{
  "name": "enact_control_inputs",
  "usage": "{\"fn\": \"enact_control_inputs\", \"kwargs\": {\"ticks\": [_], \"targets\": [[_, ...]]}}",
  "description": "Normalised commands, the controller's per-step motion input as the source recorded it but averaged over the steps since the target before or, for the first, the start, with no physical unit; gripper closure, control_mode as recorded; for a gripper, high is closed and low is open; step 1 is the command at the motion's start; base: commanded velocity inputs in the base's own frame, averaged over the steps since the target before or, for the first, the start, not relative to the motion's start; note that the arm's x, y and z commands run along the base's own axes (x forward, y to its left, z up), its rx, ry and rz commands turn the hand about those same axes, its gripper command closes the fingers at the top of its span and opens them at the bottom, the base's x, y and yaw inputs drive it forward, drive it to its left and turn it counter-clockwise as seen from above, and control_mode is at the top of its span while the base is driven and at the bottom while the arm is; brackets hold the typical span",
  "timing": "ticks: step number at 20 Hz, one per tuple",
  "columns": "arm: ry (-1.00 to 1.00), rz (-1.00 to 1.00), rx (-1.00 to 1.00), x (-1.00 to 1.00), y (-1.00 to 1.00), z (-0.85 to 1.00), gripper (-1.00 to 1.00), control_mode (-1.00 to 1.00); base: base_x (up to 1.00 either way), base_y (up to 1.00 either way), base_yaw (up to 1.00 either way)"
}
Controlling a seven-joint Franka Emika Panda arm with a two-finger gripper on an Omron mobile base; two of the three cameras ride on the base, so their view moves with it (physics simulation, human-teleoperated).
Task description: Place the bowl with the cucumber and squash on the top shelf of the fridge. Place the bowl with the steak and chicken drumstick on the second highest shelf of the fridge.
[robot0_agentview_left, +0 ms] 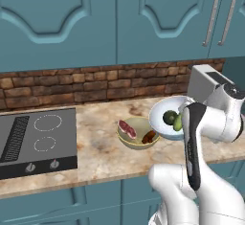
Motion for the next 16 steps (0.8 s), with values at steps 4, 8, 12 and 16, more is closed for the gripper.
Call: {"fn": "enact_control_inputs", "kwargs": {"ticks": [4,8,12,16], "targets": [[0.00,0.04,0.05,-0.85,0.87,1.00,1.00,-1.00,0.00,0.00,0.00],[0.15,0.07,0.28,-0.63,0.42,1.00,1.00,-1.00,0.00,0.00,0.00],[0.01,0.00,0.31,-0.24,0.04,0.38,1.00,-1.00,0.00,0.00,0.00],[0.00,0.00,0.00,0.00,0.00,0.00,1.00,-1.00,0.00,0.00,0.00]]}}
